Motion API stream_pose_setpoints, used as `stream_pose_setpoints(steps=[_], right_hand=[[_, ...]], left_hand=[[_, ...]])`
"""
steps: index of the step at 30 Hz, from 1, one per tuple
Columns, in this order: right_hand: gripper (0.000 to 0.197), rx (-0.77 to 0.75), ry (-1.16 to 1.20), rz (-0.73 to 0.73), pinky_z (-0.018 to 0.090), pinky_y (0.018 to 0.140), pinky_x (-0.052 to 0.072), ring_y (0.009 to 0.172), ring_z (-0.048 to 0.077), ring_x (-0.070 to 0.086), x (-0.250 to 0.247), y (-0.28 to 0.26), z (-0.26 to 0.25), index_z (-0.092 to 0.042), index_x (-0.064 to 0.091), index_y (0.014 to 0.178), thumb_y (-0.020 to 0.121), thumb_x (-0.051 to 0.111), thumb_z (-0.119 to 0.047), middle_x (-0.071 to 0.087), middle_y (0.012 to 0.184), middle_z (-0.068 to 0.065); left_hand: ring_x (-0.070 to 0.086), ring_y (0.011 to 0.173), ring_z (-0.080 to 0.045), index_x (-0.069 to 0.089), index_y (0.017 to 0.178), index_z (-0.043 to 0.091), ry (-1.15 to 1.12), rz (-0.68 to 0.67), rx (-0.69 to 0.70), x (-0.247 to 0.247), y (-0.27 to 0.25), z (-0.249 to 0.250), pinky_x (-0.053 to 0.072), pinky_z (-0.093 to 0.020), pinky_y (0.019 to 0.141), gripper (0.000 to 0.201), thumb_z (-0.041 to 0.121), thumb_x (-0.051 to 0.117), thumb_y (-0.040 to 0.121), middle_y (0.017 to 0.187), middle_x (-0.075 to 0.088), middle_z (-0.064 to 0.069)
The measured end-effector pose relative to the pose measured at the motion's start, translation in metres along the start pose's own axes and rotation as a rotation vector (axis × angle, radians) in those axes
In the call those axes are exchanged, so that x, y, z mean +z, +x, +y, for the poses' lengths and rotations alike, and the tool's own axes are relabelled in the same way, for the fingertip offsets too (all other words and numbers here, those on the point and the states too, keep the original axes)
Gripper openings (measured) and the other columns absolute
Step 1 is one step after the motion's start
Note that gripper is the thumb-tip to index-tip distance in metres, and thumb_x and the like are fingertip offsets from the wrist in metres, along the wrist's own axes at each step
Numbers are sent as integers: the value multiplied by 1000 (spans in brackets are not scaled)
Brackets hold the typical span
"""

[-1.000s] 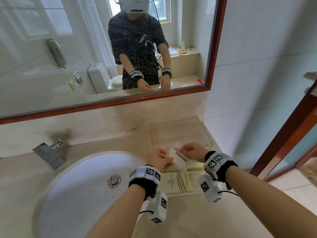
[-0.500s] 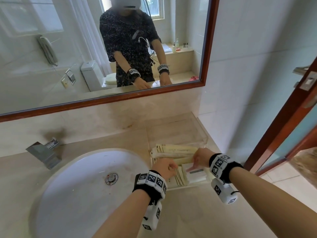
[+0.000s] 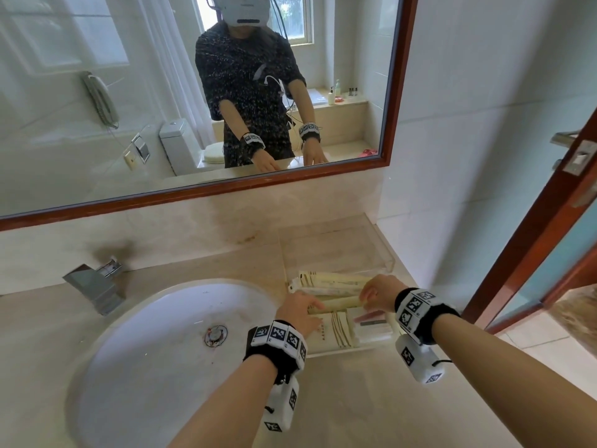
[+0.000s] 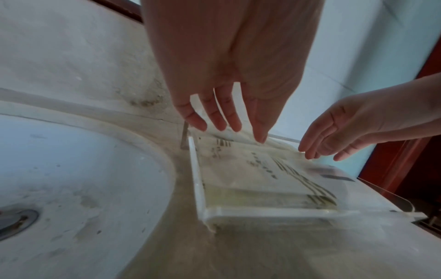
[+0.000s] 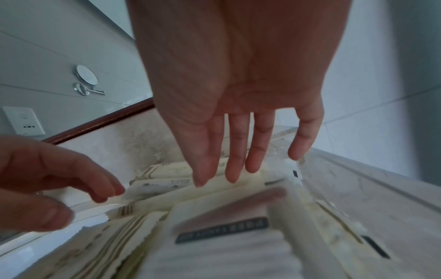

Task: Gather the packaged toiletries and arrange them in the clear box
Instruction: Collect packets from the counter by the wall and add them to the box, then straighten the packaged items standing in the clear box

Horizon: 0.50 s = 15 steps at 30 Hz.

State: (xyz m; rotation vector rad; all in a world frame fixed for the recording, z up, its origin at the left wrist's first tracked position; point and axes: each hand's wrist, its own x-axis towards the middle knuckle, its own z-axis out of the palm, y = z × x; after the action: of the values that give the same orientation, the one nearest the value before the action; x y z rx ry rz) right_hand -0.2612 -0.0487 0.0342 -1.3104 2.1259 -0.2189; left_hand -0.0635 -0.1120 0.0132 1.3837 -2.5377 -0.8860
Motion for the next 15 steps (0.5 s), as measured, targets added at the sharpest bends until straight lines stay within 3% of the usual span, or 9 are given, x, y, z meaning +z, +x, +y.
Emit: stream_pose_setpoints(steps=[4, 10, 15], right_hand=[[26, -50, -56, 29, 27, 99, 48, 108, 18, 63, -8, -4, -13, -15, 69, 110, 86, 64, -16, 67, 120, 3], [24, -109, -164, 103, 28, 97, 50, 109, 19, 63, -43, -19, -46, -14, 70, 110, 88, 61, -21, 69, 118, 4], [22, -174, -281, 241, 35, 96, 51, 105, 21, 64, -86, -41, -94, -20, 71, 104, 89, 57, -26, 69, 115, 0]], left_hand=[[38, 129, -17, 63, 109, 27, 177, 41, 28, -25, -1, -2, 37, -38, 106, 24, 22, 61, 85, 132, 48, 3], [31, 137, -20, 58, 121, 25, 346, 163, 58, -83, -1, 14, 28, -39, 110, 35, 22, 61, 86, 144, 40, 2], [13, 147, -19, 50, 130, 26, 601, 198, 157, -138, -8, 40, 20, -47, 115, 40, 20, 54, 91, 154, 27, 1]])
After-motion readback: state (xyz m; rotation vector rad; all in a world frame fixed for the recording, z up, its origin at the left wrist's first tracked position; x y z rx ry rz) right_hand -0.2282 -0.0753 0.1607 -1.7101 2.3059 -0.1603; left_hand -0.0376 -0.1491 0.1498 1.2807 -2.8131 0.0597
